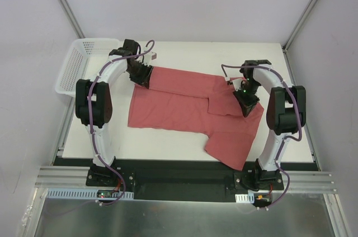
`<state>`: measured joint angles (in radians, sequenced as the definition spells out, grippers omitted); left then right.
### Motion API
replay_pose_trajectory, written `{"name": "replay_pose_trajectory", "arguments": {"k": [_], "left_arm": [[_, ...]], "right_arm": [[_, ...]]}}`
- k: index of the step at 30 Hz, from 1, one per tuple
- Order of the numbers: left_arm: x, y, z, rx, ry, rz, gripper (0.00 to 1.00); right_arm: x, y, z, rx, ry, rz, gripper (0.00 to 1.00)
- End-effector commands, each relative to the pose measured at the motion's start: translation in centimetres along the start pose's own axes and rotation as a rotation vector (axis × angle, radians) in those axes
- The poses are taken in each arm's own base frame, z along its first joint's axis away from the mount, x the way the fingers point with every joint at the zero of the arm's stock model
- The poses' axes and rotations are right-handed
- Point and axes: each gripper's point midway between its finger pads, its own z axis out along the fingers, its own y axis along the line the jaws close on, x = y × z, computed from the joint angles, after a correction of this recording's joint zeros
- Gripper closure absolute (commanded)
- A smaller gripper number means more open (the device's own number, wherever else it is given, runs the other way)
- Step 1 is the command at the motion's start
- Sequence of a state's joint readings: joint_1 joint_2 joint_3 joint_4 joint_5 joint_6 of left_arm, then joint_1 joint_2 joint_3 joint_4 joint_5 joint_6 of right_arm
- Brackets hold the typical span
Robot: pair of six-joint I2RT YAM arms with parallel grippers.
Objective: Roll the t-shirts
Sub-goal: Fold the T-shirt at the center of the board.
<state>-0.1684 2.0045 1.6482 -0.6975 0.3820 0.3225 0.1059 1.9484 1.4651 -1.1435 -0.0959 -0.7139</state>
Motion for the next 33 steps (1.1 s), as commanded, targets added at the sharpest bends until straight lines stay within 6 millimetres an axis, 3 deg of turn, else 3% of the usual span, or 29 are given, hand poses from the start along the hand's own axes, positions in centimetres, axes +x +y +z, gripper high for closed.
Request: {"name": "replay_pose_trajectory", "arguments": {"k": [1, 19, 24, 28, 30, 31, 33], "left_arm": [[-1.2, -0.5, -2.1, -0.007, -0.042, 0.020, 0.62], [-2.0, -0.2, -1.8, -0.008, -0.049, 0.018, 0.62], [-1.9, -0.2, -1.5, -0.002, -0.045, 0.012, 0.62], [-2.4, -0.1, -1.4, -0.003, -0.051, 0.008, 0.60], [-2.8, 0.0, -1.6, -0.005, -0.059, 0.015, 0.59], [-3.3, 0.2, -1.6, -0.011, -0.067, 0.021, 0.59], [-3.5, 0.6, -1.1, -0.016, -0.063, 0.021, 0.59]], "right_arm": [[1.7, 3.2, -1.8, -0.033, 0.019, 0.021, 0.99], [3.0, 6.9, -2.7, -0.010, 0.015, -0.008, 0.99], [2.0, 4.9, -1.7, 0.007, 0.038, 0.017, 0.98], [1.1, 2.7, -2.0, -0.009, 0.034, 0.031, 0.61], [1.2, 1.6, -3.3, -0.065, 0.027, 0.037, 0.58], [-0.8, 1.0, -4.7, -0.096, -0.046, 0.049, 0.57], [-1.9, -1.1, -7.0, -0.134, -0.138, 0.096, 0.56]]}}
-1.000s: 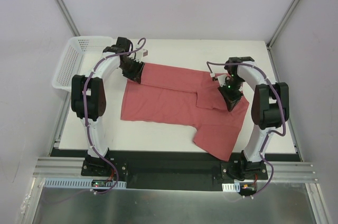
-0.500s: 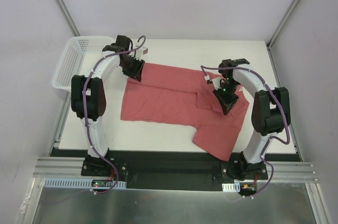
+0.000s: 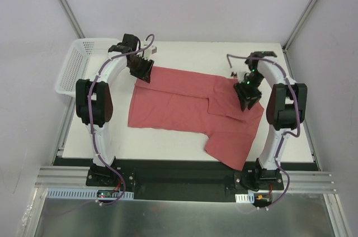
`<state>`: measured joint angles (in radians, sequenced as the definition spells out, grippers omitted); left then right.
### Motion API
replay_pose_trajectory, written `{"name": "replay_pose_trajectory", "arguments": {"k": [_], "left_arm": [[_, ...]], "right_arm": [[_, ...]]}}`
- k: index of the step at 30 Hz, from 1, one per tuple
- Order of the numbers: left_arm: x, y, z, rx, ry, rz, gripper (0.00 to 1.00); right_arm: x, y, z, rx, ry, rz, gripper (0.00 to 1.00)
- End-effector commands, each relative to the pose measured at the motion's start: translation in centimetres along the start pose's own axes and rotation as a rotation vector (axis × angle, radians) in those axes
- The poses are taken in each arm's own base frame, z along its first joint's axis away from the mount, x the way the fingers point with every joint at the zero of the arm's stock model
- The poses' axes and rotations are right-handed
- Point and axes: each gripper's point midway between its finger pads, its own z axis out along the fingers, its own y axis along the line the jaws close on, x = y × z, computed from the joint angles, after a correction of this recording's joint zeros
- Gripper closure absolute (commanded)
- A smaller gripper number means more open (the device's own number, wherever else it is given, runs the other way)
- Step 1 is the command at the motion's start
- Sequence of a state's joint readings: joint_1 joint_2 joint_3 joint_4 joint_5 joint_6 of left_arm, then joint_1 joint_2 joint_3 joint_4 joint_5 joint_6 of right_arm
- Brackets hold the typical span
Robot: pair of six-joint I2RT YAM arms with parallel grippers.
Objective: Roll the t-shirts
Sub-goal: Fold the T-shirt at the center of the board.
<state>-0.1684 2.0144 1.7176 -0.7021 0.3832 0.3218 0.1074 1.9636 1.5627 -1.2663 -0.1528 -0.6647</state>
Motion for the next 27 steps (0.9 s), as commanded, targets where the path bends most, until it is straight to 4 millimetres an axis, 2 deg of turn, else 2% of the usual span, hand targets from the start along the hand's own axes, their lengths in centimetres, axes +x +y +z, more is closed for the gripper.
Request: {"name": "replay_pose_trajectory", "arguments": {"k": [1, 4, 7, 8, 9, 11, 12, 13, 15, 19, 23, 27], "left_arm": [[-1.6, 0.6, -0.1, -0.009, -0.018, 0.003, 0.59], [-1.7, 1.2, 1.2, -0.014, -0.003, -0.012, 0.60], [-1.7, 2.0, 2.4, -0.023, 0.013, -0.032, 0.67], [-1.7, 2.5, 2.7, -0.042, 0.020, -0.038, 0.74], [-1.4, 2.9, 3.5, -0.048, 0.036, -0.046, 0.78], [-1.8, 4.1, 3.7, -0.088, 0.038, -0.040, 0.86], [-1.4, 4.7, 4.4, -0.101, 0.057, -0.039, 0.91], [-1.7, 5.2, 4.4, -0.117, 0.050, -0.035, 0.93], [-1.1, 6.7, 5.2, -0.148, 0.077, -0.039, 0.96], [0.0, 8.4, 5.9, -0.197, 0.115, -0.035, 1.00], [1.2, 9.0, 6.7, -0.212, 0.154, -0.033, 1.00], [0.8, 10.1, 7.3, -0.245, 0.156, -0.028, 1.00]], "right_arm": [[-4.0, -3.4, -6.7, -0.079, -0.238, 0.046, 0.56], [-6.3, -6.5, -7.6, -0.035, -0.307, 0.046, 0.61], [-8.8, -9.2, -7.1, 0.055, -0.370, 0.025, 0.71], [-9.4, -9.9, -6.2, 0.066, -0.369, 0.027, 0.74], [-10.4, -10.8, -6.0, 0.092, -0.394, 0.023, 0.79], [-11.5, -11.9, -5.6, 0.118, -0.398, 0.018, 0.82], [-12.0, -12.6, -4.4, 0.116, -0.380, 0.022, 0.83], [-12.2, -13.2, -4.2, 0.133, -0.377, 0.028, 0.84], [-13.0, -14.5, -3.1, 0.157, -0.369, 0.035, 0.85], [-14.3, -18.1, -2.2, 0.290, -0.346, 0.047, 0.87], [-16.8, -21.5, -2.8, 0.433, -0.378, -0.002, 0.88], [-19.8, -23.3, -3.3, 0.553, -0.429, -0.077, 0.90]]}}
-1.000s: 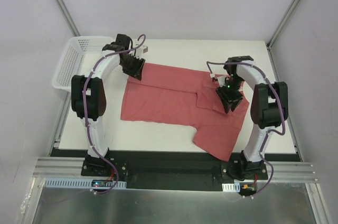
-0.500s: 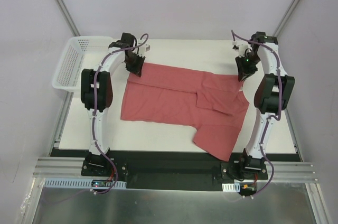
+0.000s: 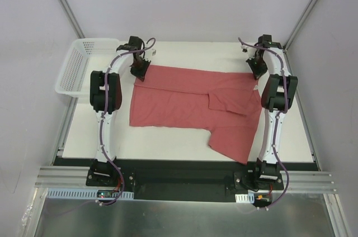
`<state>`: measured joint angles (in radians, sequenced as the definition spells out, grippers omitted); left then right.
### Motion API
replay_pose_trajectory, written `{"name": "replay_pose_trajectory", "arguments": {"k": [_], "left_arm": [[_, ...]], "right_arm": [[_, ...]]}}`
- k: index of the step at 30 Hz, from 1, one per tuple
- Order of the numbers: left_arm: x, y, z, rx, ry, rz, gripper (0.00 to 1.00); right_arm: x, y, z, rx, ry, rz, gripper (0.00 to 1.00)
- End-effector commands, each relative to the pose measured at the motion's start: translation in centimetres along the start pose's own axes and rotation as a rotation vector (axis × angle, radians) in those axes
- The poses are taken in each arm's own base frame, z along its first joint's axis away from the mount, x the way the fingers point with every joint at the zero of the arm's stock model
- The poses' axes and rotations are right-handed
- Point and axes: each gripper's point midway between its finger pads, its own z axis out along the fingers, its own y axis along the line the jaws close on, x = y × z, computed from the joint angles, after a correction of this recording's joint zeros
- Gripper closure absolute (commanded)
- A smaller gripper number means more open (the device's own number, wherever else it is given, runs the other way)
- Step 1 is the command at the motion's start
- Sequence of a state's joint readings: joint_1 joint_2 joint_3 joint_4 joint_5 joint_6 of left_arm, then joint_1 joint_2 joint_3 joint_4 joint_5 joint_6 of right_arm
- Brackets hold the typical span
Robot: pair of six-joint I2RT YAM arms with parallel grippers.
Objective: Roll the t-shirts
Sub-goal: Fold the T-shirt at the center of the board.
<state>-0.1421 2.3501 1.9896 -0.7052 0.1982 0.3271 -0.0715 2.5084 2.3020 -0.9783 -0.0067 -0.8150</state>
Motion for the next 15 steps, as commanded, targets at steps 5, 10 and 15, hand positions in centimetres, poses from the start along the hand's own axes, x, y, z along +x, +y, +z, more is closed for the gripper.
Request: {"name": "replay_pose_trajectory", "arguments": {"k": [5, 10, 15], "left_arm": [[-3.9, 1.1, -3.3, -0.091, -0.085, 0.013, 0.88], [-10.2, -6.7, -11.8, -0.015, -0.312, 0.104, 0.61], [-11.3, -18.1, -16.8, 0.361, -0.400, 0.094, 0.41]], "right_arm": [[-5.2, -3.8, -0.9, 0.225, -0.138, -0.129, 0.91], [-6.4, -4.2, -6.4, 0.279, -0.257, -0.072, 0.83], [-5.8, -2.7, -10.8, 0.250, -0.321, 0.002, 0.65]]}}
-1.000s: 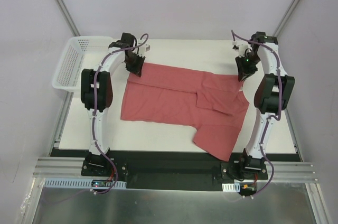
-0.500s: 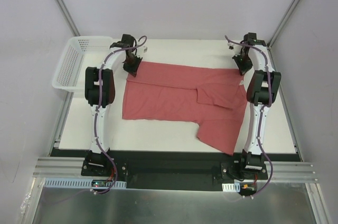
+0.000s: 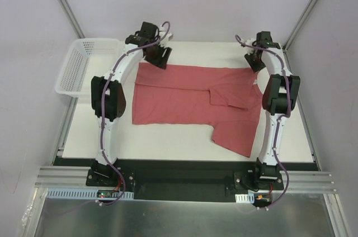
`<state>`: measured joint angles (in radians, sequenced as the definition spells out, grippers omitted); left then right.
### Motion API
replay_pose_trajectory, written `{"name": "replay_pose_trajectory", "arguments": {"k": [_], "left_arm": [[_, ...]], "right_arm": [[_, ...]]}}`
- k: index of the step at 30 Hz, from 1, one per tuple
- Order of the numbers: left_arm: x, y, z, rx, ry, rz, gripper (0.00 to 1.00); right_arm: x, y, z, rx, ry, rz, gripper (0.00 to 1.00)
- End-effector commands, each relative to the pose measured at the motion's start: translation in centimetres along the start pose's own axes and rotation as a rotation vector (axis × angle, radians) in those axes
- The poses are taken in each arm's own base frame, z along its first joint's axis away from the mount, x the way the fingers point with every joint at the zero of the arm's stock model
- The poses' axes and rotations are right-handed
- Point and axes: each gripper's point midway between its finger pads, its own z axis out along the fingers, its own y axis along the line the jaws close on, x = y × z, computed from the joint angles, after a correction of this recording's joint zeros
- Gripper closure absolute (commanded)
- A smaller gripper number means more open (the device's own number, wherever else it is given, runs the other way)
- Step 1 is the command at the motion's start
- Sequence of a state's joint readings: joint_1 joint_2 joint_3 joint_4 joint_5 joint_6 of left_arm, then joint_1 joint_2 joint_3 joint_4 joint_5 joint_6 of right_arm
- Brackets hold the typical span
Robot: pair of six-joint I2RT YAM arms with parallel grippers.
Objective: Roll the t-shirts
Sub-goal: Fold the T-shirt at the center of the board.
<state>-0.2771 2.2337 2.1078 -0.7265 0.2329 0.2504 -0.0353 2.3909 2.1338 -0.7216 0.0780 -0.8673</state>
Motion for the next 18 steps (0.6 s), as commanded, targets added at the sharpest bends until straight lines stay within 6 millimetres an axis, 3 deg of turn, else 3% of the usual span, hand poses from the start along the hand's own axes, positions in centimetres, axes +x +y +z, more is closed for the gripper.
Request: {"name": "replay_pose_trajectory", "arguments": {"k": [1, 3, 5, 9, 15, 18], "left_arm": [[-6.3, -11.7, -8.6, 0.368, -0.202, -0.058, 0.38], [-5.4, -14.5, -7.6, 0.500, -0.131, -0.171, 0.35], [-4.4, -16.1, -6.5, 0.531, -0.089, -0.193, 0.35], [-3.4, -20.9, -5.2, 0.609, -0.018, -0.228, 0.36], [-0.9, -24.2, -1.1, 0.624, 0.103, -0.321, 0.47], [-0.1, -26.1, 0.6, 0.652, 0.140, -0.331, 0.53]], "right_arm": [[-3.1, -2.4, -8.5, 0.079, -0.163, 0.101, 0.63], [-2.2, -1.0, -8.5, 0.023, -0.138, 0.117, 0.60], [-0.9, 0.3, -8.3, -0.024, -0.091, 0.130, 0.58], [-0.2, 2.6, -8.7, -0.174, -0.083, 0.225, 0.57], [1.2, 7.6, -9.6, -0.396, -0.024, 0.320, 0.61], [1.7, 8.2, -9.7, -0.419, -0.010, 0.335, 0.61]]}}
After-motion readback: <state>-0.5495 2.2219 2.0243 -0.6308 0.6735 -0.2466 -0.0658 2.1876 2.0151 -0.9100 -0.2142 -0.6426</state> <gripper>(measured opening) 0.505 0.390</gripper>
